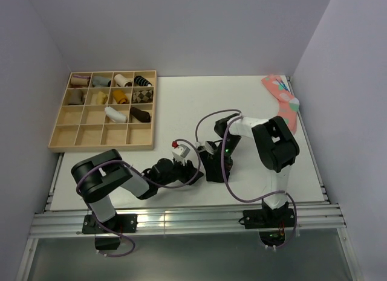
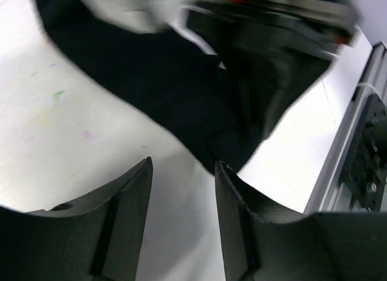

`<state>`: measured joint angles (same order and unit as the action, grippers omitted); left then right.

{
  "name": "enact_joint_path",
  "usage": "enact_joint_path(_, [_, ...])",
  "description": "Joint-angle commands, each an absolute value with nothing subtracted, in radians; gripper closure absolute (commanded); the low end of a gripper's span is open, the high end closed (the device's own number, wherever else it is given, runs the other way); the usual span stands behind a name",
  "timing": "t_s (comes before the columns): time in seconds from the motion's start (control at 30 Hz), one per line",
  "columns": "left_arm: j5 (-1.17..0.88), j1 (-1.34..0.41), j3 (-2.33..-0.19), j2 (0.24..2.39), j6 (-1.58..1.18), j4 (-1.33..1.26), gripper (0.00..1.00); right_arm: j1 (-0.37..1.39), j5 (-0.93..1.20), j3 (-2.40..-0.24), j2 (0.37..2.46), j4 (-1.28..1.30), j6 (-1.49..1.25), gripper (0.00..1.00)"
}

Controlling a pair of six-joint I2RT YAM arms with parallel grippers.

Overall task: Roll the socks
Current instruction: Roll the sock at the center of the board.

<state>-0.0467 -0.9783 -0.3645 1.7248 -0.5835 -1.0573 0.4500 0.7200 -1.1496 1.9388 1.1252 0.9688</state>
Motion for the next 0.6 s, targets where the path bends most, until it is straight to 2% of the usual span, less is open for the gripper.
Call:
enact_joint_path(0.0, [-0.009,-1.009,-0.368,1.71,-0.496,-1.18,0.48,0.442,0.735,-1.212,1.989,1.173,0.905,0.89])
enact_joint_path(0.17, [-0.018,-1.045,-0.417,1.716,-0.423,-1.135,0.44,0.442,0.742,-1.258,2.034,1.239,0.9,0.89])
enact_joint_path(0.57, [-0.066,-1.081,-0.514,1.762,-0.318,-1.035,0.44,0.44,0.752,-1.312,2.083,1.307,0.89,0.89])
